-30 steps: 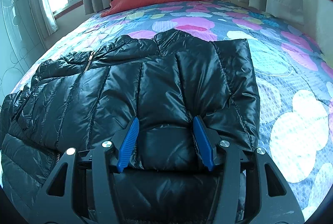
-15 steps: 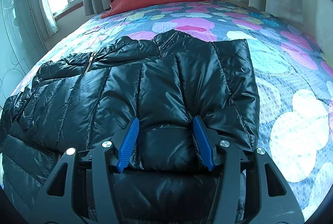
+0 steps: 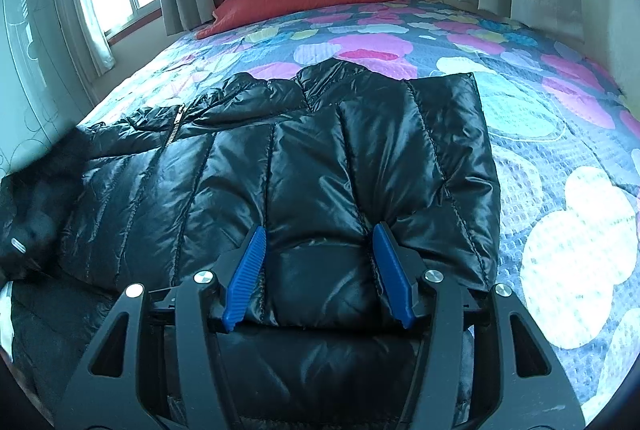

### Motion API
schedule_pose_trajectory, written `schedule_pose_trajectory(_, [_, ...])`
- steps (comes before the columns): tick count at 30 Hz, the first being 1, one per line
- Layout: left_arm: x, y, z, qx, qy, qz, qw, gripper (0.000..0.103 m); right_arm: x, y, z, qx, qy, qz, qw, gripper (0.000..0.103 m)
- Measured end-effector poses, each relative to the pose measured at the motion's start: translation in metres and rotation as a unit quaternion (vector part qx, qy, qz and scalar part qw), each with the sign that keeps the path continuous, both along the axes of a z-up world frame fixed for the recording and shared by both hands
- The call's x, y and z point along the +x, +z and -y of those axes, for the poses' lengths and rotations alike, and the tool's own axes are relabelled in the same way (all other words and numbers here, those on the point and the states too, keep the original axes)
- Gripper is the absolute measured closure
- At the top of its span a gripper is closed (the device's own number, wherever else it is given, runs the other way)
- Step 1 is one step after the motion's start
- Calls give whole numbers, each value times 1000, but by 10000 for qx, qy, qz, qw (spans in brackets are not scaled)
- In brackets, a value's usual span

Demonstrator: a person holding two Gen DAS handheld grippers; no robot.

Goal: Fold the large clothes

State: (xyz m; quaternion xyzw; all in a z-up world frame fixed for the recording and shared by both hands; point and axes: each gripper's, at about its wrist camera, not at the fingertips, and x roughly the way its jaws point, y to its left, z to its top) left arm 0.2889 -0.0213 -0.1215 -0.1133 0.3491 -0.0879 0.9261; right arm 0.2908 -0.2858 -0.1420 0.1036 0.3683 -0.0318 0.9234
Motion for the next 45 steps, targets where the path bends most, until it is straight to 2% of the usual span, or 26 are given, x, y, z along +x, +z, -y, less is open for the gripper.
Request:
schedule_pose_trajectory(5, [-5,8,8,156,-99,77,9998,93,-1,3,-4,-30,57,28,10000,39])
schedule_pose_trajectory(7, [-14,14,11,165,-164,94,9997,84,-2,6,-7,-52,54,27,10000,39])
schedule_pose_trajectory(9, [-17,19,10,110,-237,93,9996,59,-5,11,-8,-33,31,49,10000,39])
schedule_pose_trajectory(11, [-26,24,4,31,-248,197,9995,51,-9,18,-10,142,46,69,9999,39])
schedule_pose_trajectory(16, [-48,35,-24,172,-105,460,9987,50,-6,37,-31,722,324,130,9968,34])
schedule_pose_trajectory(19, [-51,36,-46,234,90,434,9987,50,10,37,-53,1104,566,-55,9923,33])
schedule_pose_trajectory(21, [-51,33,-64,259,287,412,9984,50,20,35,-69,1173,721,-148,9904,33])
schedule_pose_trajectory(24, [-49,29,-81,289,480,325,9979,50,39,28,-101,1027,991,-328,9892,33])
schedule_pose_trajectory(25, [-47,27,-87,297,540,287,9977,50,45,24,-113,917,1087,-380,9891,38])
schedule_pose_trajectory(26, [-46,26,-92,301,584,256,9975,50,48,22,-120,841,1162,-415,9888,69])
schedule_pose_trajectory(27, [-46,26,-96,303,625,246,9973,50,51,21,-127,813,1319,-494,9867,75])
schedule_pose_trajectory(29, [-45,28,-102,296,669,275,9969,50,48,29,-130,781,1381,-399,9865,81])
schedule_pose_trajectory(32, [-42,35,-109,278,711,378,9964,50,33,50,-113,577,1216,-28,9909,82])
schedule_pose_trajectory(35, [-35,39,-112,287,722,440,9960,50,22,65,-76,382,844,220,9955,82])
schedule_pose_trajectory(38, [-24,41,-111,296,686,482,9960,50,19,66,-35,178,462,141,9987,82])
schedule_pose_trajectory(42, [-2,33,-100,476,575,380,9965,50,20,45,10,5,44,-158,9999,82])
schedule_pose_trajectory(45, [13,21,-92,687,525,200,9961,50,21,30,30,124,-71,-291,9995,80])
